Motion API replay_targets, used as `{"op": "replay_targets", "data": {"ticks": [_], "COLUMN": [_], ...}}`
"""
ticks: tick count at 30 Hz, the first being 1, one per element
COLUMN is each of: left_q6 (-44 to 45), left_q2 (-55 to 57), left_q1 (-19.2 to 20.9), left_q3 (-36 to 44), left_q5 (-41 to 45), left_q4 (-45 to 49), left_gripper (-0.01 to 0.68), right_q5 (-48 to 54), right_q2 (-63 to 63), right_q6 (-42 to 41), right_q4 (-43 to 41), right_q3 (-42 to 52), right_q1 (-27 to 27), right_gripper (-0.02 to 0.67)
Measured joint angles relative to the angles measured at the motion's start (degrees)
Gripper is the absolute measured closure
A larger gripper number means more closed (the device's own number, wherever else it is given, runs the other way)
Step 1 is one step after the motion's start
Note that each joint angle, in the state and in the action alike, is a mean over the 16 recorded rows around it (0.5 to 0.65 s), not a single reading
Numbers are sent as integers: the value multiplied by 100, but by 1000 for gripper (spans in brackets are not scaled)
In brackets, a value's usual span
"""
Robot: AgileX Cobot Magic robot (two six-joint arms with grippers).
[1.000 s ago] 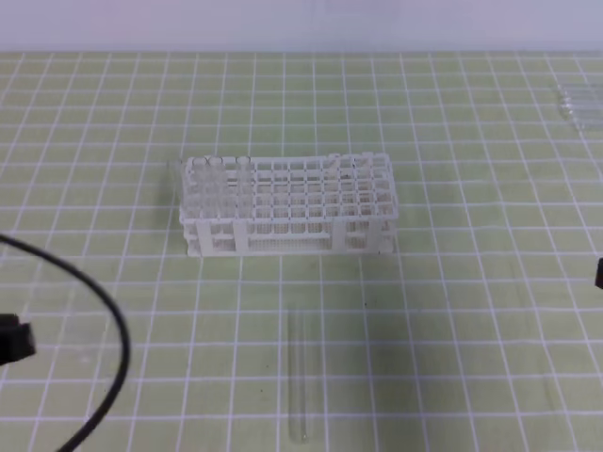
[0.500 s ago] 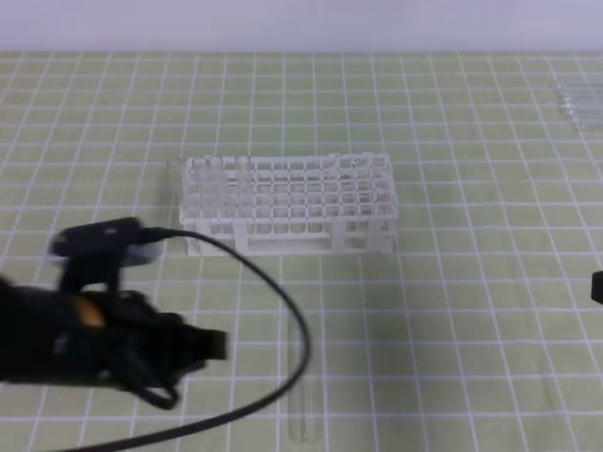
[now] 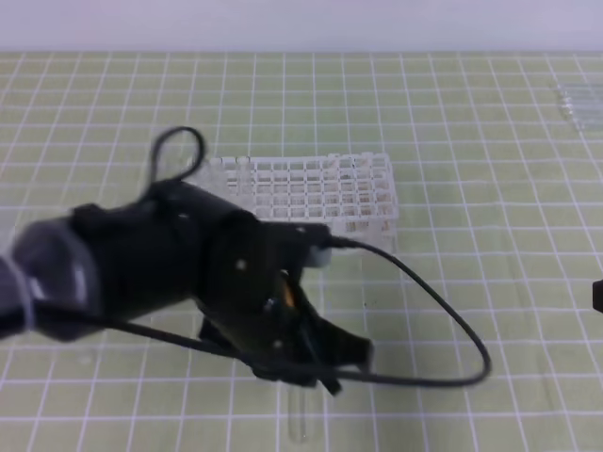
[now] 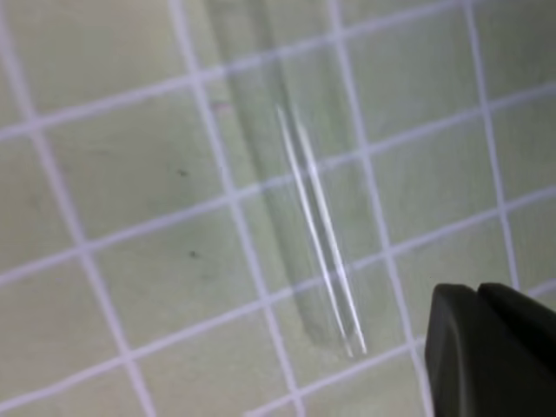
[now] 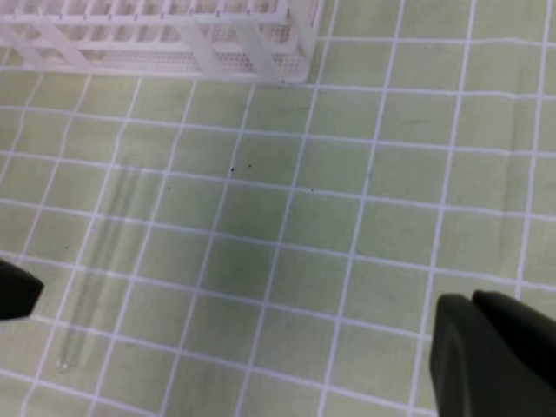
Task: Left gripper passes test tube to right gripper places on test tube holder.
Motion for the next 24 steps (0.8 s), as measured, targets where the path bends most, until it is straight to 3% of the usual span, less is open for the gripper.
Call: {"op": "replay_targets", "data": {"ticks": [7,24], "left_q6": [22,-208], "left_q2": [365,544], "left_q1": [-183,-118], "left_q3": [-238,-334], "left_q5": [274,104], "left_q4": [45,100], "left_gripper": [666,638], "right_q5": [36,54], "right_q2": [0,0], "right_q6": [-27,-29], "right_q4": [-76,-103], "right_q3": [0,0], "right_q1": [0,0], "right_gripper": [651,651]}}
